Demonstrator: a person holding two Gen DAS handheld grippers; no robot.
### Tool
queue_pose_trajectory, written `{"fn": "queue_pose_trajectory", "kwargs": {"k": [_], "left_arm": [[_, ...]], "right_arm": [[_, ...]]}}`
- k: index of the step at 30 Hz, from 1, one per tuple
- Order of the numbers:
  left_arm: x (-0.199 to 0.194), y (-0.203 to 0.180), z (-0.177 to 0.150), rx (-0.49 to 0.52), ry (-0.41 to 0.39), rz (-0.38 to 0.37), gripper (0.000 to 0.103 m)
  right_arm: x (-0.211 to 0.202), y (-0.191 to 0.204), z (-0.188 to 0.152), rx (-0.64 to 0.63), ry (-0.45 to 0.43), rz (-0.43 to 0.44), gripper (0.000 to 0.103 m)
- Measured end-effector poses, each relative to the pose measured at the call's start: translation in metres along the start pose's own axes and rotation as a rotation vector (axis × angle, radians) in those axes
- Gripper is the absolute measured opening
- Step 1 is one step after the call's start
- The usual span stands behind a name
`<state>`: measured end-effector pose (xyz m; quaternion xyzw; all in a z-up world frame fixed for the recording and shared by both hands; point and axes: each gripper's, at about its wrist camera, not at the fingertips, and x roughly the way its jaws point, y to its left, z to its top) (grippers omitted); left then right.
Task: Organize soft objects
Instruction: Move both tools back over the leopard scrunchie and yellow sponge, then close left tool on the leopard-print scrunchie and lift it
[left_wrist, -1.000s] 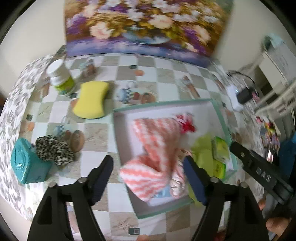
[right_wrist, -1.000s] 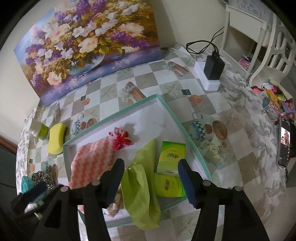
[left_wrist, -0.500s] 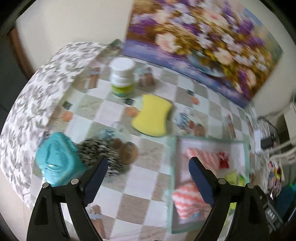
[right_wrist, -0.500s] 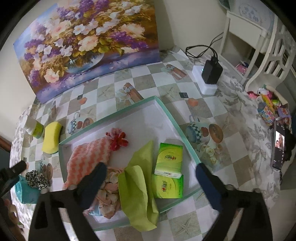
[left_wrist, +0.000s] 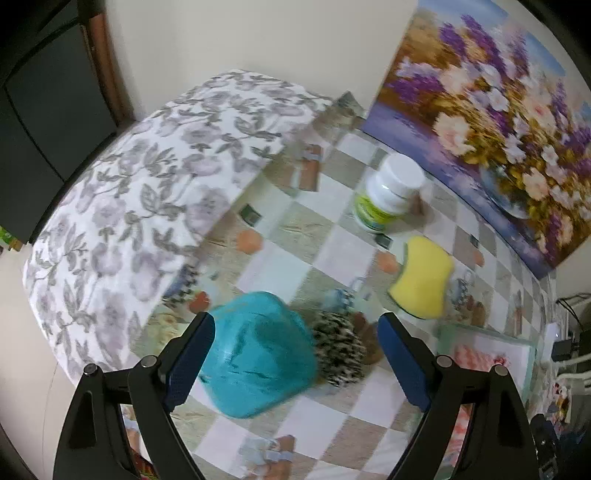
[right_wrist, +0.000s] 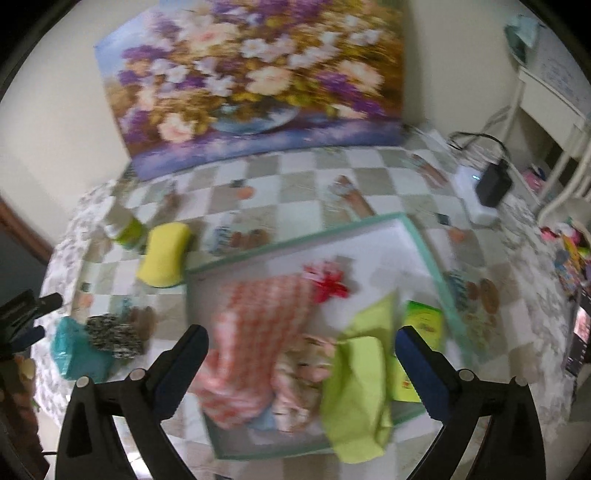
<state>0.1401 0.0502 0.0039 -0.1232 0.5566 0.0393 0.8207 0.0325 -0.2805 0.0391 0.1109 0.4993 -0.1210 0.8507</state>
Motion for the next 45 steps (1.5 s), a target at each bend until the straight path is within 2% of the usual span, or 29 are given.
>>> {"fn": "queue_pose_trajectory", "kwargs": {"k": [5, 12, 15, 19, 22, 24, 26, 29, 33, 37, 40, 41, 43, 45], "left_arm": [[0.000, 0.007, 0.003, 0.008, 0.004, -0.010, 0.090], [0.011, -0.016, 0.002, 0.104, 0.050, -0.050, 0.090], [0.018, -0.029, 0.002, 0.154, 0.070, -0.067, 0.090], [0.033, -0.049, 0.002, 0.261, 0.110, -0.042, 0.090], [0.044, -0.055, 0.007, 0.306, 0.155, -0.063, 0.089], [0.053, -0.061, 0.010, 0.361, 0.187, -0.029, 0.088], [0.061, -0.070, 0.011, 0.456, 0.209, 0.018, 0.085], [0.073, -0.082, 0.009, 0.567, 0.272, 0.024, 0.079], [0.091, -0.089, 0.005, 0.644, 0.347, 0.059, 0.069], [0.110, -0.087, 0.002, 0.656, 0.399, 0.106, 0.062], [0.115, -0.087, -0.002, 0.669, 0.410, 0.103, 0.058], [0.116, -0.087, -0.003, 0.671, 0.415, 0.096, 0.054], [0.116, -0.088, -0.006, 0.671, 0.412, 0.089, 0.038], [0.115, -0.092, -0.008, 0.681, 0.403, 0.090, 0.031]], "right_arm": [[0.005, 0.030, 0.001, -0.038, -0.002, 0.050, 0.102], [0.023, 0.067, 0.004, -0.092, 0.020, 0.117, 0.102], [0.033, 0.076, 0.003, -0.118, 0.035, 0.106, 0.102], [0.044, 0.078, 0.005, -0.118, 0.063, 0.100, 0.102], [0.050, 0.078, 0.008, -0.117, 0.076, 0.099, 0.102], [0.053, 0.078, 0.011, -0.116, 0.076, 0.094, 0.102], [0.056, 0.077, 0.014, -0.108, 0.080, 0.095, 0.102], [0.061, 0.075, 0.017, -0.088, 0.089, 0.105, 0.102], [0.068, 0.072, 0.018, -0.071, 0.102, 0.114, 0.102], [0.074, 0.068, 0.018, -0.046, 0.117, 0.124, 0.102], [0.076, 0.064, 0.019, -0.026, 0.121, 0.131, 0.102], [0.076, 0.064, 0.019, -0.021, 0.121, 0.133, 0.102], [0.076, 0.062, 0.020, -0.013, 0.120, 0.137, 0.102], [0.076, 0.061, 0.020, -0.005, 0.121, 0.144, 0.102]]}}
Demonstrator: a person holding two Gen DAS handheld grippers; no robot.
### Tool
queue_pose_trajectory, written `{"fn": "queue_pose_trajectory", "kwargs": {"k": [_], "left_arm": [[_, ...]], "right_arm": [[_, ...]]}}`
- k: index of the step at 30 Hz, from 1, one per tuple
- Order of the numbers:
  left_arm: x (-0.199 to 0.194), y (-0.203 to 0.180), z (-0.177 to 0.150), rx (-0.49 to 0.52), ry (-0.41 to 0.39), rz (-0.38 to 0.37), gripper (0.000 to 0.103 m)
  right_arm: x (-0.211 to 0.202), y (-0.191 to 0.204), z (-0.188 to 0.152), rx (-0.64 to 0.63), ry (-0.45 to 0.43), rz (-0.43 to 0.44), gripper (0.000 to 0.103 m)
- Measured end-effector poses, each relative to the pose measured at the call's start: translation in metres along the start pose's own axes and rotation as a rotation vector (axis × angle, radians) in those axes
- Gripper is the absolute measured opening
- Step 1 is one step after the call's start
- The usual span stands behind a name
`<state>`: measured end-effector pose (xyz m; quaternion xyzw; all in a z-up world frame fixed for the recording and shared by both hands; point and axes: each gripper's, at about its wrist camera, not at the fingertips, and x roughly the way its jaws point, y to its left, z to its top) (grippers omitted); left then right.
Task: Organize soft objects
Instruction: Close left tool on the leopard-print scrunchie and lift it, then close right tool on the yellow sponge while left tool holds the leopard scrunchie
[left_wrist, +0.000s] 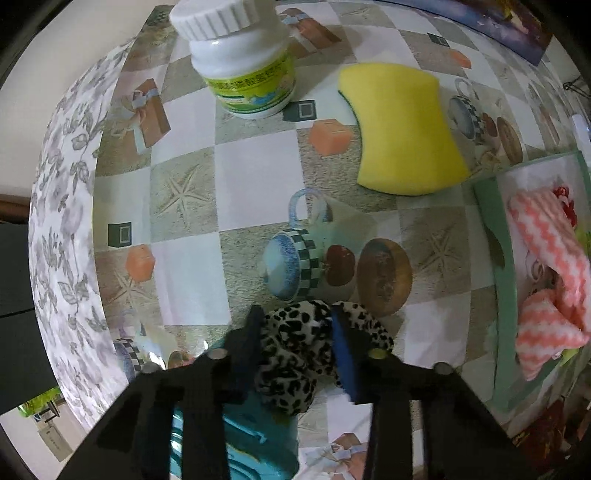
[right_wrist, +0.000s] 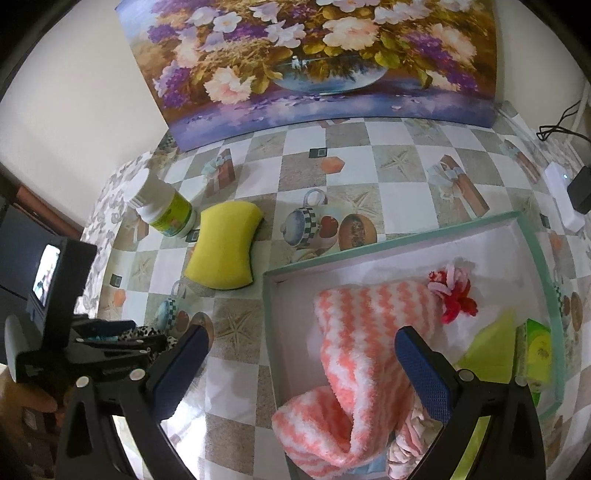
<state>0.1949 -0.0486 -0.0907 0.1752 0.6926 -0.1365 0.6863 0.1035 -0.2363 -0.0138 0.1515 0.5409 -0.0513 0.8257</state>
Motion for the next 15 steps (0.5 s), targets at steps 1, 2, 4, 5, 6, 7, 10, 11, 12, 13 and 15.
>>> {"fn": "queue_pose_trajectory", "kwargs": {"k": [1, 2, 4, 5, 6, 7, 10, 11, 12, 13, 15], "left_arm": [[-0.001, -0.003, -0.001, 0.010, -0.005, 0.006, 0.026], [-0.002, -0.006, -0.002, 0.018, -0.011, 0.012, 0.024], [-0.005, -0.011, -0.004, 0.021, -0.032, 0.032, 0.018], [-0.007, -0.013, -0.005, 0.019, -0.041, 0.038, 0.014], [-0.009, -0.015, -0.006, 0.012, -0.051, 0.037, 0.014], [-0.012, -0.016, -0.007, -0.001, -0.066, 0.034, 0.014], [-0.022, -0.018, -0.010, -0.029, -0.110, 0.033, 0.014], [-0.027, -0.019, -0.012, -0.053, -0.132, 0.023, 0.014], [-0.030, -0.018, -0.015, -0.074, -0.144, 0.012, 0.014], [-0.033, -0.017, -0.017, -0.093, -0.155, -0.002, 0.013], [-0.040, -0.018, -0.020, -0.143, -0.194, -0.030, 0.013]], "right_arm": [[0.000, 0.000, 0.000, 0.003, 0.000, 0.003, 0.102], [-0.001, -0.001, 0.000, 0.006, -0.001, 0.007, 0.102], [-0.002, -0.002, 0.000, 0.012, -0.004, 0.014, 0.102], [-0.003, -0.003, 0.000, 0.015, -0.006, 0.018, 0.102], [-0.004, -0.003, 0.000, 0.018, -0.008, 0.021, 0.102], [-0.005, -0.004, 0.000, 0.022, -0.010, 0.024, 0.102], [-0.007, -0.006, 0.000, 0.031, -0.014, 0.034, 0.102], [-0.007, -0.007, 0.001, 0.034, -0.016, 0.037, 0.102], [-0.008, -0.007, 0.001, 0.037, -0.018, 0.041, 0.102], [-0.008, -0.008, 0.001, 0.039, -0.020, 0.044, 0.102], [-0.008, -0.009, 0.001, 0.042, -0.024, 0.052, 0.102]]}}
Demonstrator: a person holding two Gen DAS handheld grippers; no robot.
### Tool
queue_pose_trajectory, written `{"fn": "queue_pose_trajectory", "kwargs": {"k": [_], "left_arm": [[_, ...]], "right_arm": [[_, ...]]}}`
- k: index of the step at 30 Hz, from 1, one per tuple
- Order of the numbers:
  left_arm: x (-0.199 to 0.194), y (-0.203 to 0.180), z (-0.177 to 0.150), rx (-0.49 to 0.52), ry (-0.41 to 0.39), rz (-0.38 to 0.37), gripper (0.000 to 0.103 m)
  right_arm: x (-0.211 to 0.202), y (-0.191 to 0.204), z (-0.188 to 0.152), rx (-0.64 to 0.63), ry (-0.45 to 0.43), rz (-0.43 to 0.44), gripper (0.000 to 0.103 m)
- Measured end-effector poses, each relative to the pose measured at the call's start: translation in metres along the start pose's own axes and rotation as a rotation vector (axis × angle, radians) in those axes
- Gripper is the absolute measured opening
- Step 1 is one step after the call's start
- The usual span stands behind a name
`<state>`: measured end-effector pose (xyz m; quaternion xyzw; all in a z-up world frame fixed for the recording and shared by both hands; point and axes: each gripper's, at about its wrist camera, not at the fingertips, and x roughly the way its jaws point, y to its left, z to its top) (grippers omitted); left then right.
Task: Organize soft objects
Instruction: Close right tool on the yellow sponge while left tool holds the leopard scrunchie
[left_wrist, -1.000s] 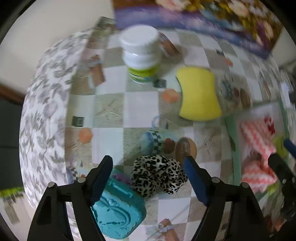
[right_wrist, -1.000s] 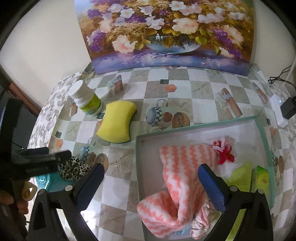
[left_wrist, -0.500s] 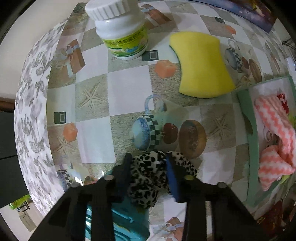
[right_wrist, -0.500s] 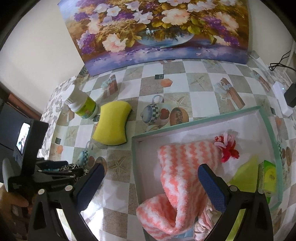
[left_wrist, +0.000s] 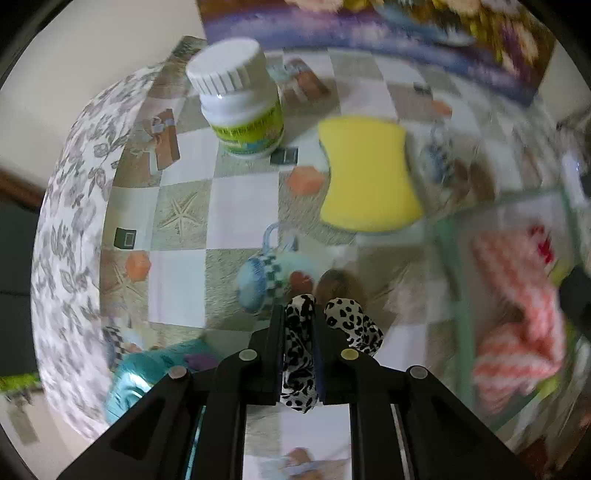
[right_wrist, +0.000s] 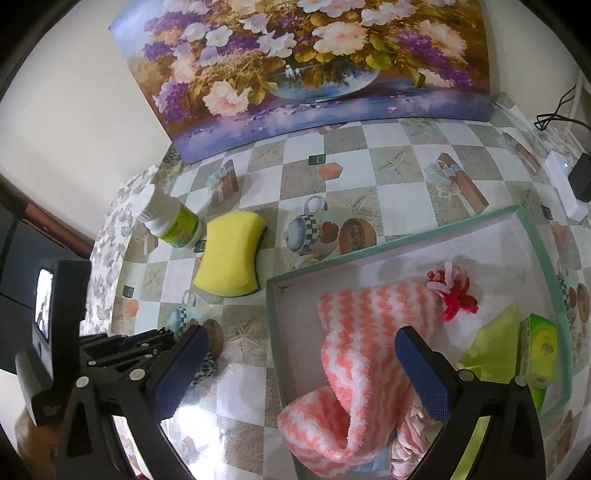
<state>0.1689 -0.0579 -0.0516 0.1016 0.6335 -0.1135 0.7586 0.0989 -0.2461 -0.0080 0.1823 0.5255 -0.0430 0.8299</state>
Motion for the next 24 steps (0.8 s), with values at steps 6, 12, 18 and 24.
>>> {"fn": "queue_pose_trajectory", "kwargs": {"k": [6, 12, 18, 24], "left_arm": [[-0.008, 0.002, -0.012, -0.185, -0.057, -0.048, 0.012], [-0.008, 0.001, -0.011, -0.282, -0.125, -0.046, 0.011], [-0.025, 0.019, -0.003, -0.338, -0.196, -0.044, 0.011], [-0.032, 0.052, -0.004, -0.425, -0.232, -0.052, 0.011]], "right_arm": [[0.001, -0.005, 0.000, 0.017, -0.006, 0.008, 0.102], [0.001, -0.005, 0.001, 0.016, -0.019, -0.002, 0.102], [0.005, -0.001, 0.001, -0.015, -0.030, -0.027, 0.102], [0.016, 0.018, 0.001, -0.101, -0.037, -0.084, 0.102]]}}
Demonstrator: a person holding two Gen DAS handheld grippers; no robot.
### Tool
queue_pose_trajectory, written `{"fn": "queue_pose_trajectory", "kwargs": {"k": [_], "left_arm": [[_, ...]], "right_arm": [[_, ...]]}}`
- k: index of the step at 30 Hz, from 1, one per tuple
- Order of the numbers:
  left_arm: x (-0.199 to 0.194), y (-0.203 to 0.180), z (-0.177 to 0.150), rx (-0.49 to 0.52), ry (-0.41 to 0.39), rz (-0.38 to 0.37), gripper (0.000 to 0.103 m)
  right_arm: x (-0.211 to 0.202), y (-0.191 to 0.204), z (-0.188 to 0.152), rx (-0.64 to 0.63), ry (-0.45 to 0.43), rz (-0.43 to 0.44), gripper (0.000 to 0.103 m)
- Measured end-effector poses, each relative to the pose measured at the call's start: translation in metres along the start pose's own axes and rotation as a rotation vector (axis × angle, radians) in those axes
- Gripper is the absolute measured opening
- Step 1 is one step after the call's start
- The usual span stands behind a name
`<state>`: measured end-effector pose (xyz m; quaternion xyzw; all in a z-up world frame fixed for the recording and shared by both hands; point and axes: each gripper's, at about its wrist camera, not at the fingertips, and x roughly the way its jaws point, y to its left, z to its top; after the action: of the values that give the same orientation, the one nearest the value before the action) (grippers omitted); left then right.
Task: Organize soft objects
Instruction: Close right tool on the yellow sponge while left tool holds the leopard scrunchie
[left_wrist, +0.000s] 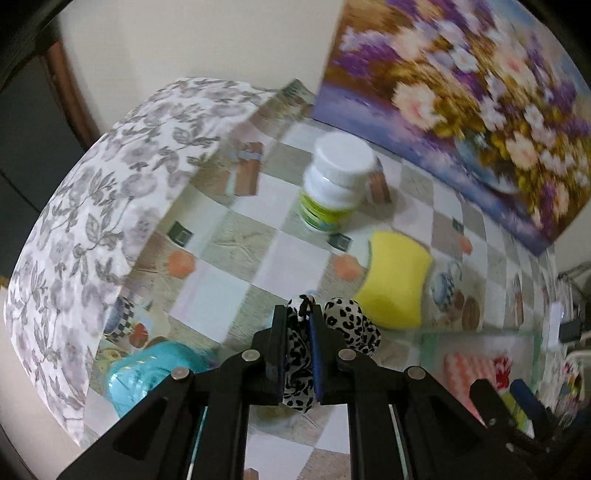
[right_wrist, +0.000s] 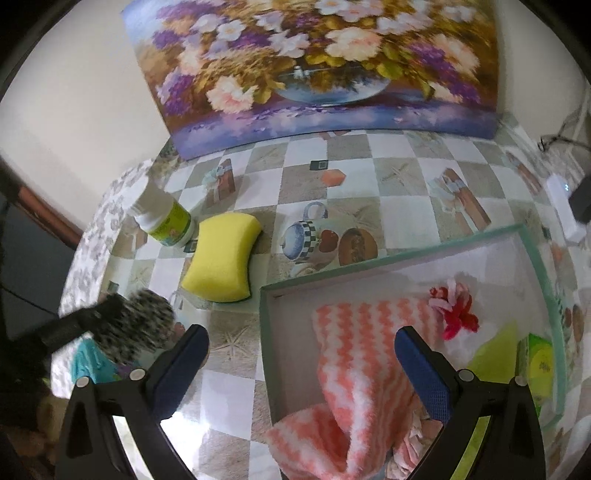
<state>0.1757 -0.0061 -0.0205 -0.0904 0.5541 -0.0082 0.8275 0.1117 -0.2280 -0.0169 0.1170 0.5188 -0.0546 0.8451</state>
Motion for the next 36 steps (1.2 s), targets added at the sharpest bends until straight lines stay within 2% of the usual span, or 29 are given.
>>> {"fn": "queue_pose_trajectory", "kwargs": {"k": [10, 16, 28, 36], "left_arm": [[0.003, 0.040, 0.017, -0.107, -0.020, -0.026, 0.011], [0.007, 0.052, 0.023, -0.140, -0.024, -0.055, 0.011], [0.014, 0.061, 0.028, -0.157, -0.005, -0.086, 0.011], [0.017, 0.062, 0.030, -0.162, 0.007, -0.090, 0.011]], "right_arm": [[0.016, 0.037, 0.005, -0.078, -0.027, 0.029, 0.102], [0.031, 0.050, 0.011, -0.079, -0.031, 0.064, 0.102], [0.075, 0.086, 0.026, -0.141, 0.022, 0.040, 0.102], [0.099, 0.101, 0.029, -0.185, 0.052, -0.006, 0.102]]}}
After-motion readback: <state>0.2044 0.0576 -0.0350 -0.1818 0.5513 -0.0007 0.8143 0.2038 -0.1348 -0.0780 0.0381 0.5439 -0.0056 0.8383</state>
